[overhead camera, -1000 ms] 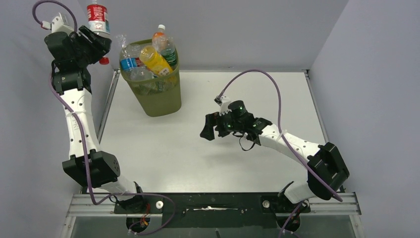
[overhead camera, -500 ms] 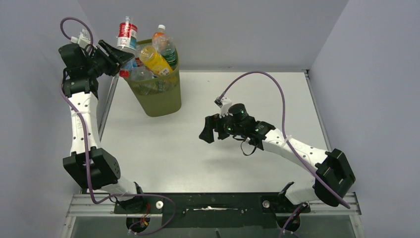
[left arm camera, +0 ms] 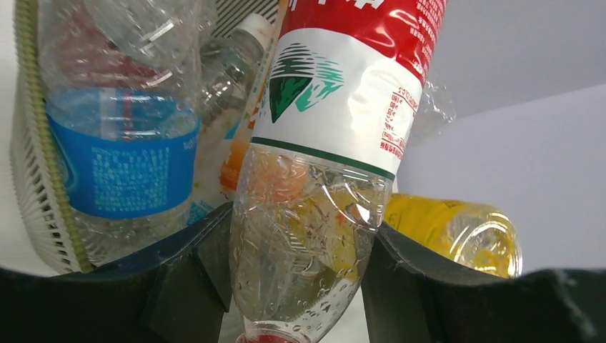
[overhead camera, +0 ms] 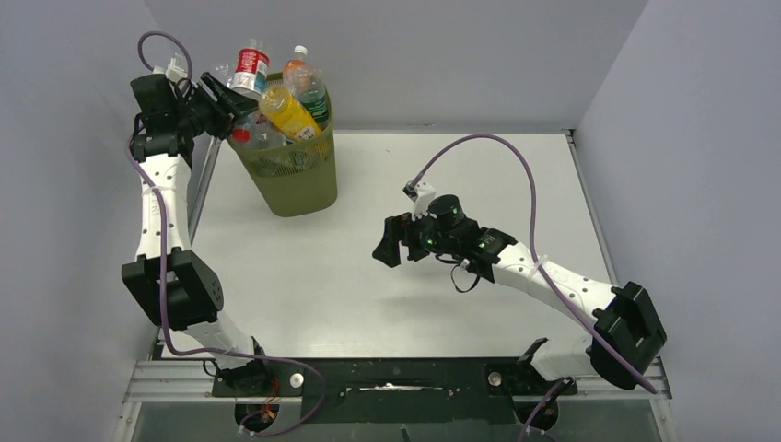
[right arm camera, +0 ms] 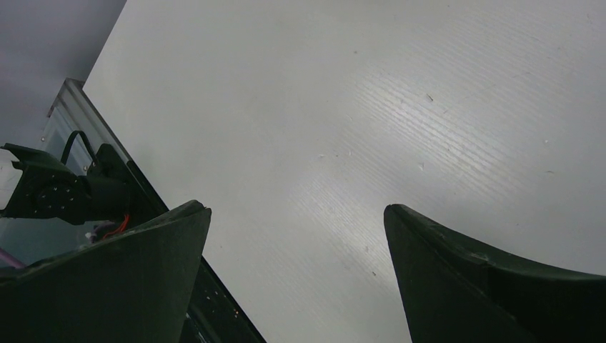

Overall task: Put the plastic bottles in the bin
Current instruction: Place the plastic bottle in the trash bin.

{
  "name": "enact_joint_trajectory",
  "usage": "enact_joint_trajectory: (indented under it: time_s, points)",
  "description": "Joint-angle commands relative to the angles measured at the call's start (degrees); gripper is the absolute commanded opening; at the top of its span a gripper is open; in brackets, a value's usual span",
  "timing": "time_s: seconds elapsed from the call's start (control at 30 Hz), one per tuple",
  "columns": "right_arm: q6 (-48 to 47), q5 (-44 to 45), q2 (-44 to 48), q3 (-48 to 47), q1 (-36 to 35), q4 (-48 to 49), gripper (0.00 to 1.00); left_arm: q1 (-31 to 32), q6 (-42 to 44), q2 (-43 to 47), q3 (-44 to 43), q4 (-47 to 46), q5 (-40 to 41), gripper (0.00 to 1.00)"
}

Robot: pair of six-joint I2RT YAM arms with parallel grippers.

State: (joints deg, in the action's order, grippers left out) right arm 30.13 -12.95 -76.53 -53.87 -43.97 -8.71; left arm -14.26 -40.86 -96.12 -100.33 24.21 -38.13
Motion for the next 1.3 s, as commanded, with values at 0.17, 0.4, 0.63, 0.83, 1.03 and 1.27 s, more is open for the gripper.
enact_joint_trajectory:
  time_s: [0.17,0.4,0.63,0.83,1.03,1.27]
  points:
    - [0.5,0.8,2.7,0.9,-0.5,2.7,0.98,0.0,7.8,-1.9,-13.3,8.0,5.3,0.67]
    - [0.6,0.6,2.5,1.1,-0.5,3.3,0.98,0.0,10.9,-3.3,-16.6,12.2,5.7,0.75]
    - [0.8,0.4,2.1,1.1,-0.6,3.5,0.98,0.0,12.2,-2.6,-15.8,13.1,6.9,0.75]
    - [0.5,1.2,2.2,0.7,-0.6,2.7,0.98,-0.3,12.2,0.9,-16.7,13.2,8.0,0.75]
    - [-1.7,5.5,3.3,-1.8,-0.4,-2.5,0.98,-1.1,14.1,8.3,-14.6,14.1,11.0,0.82]
    - [-2.5,20.7,11.6,2.1,0.9,-5.5,0.98,-1.0,12.4,26.9,16.2,-2.0,15.3,0.83]
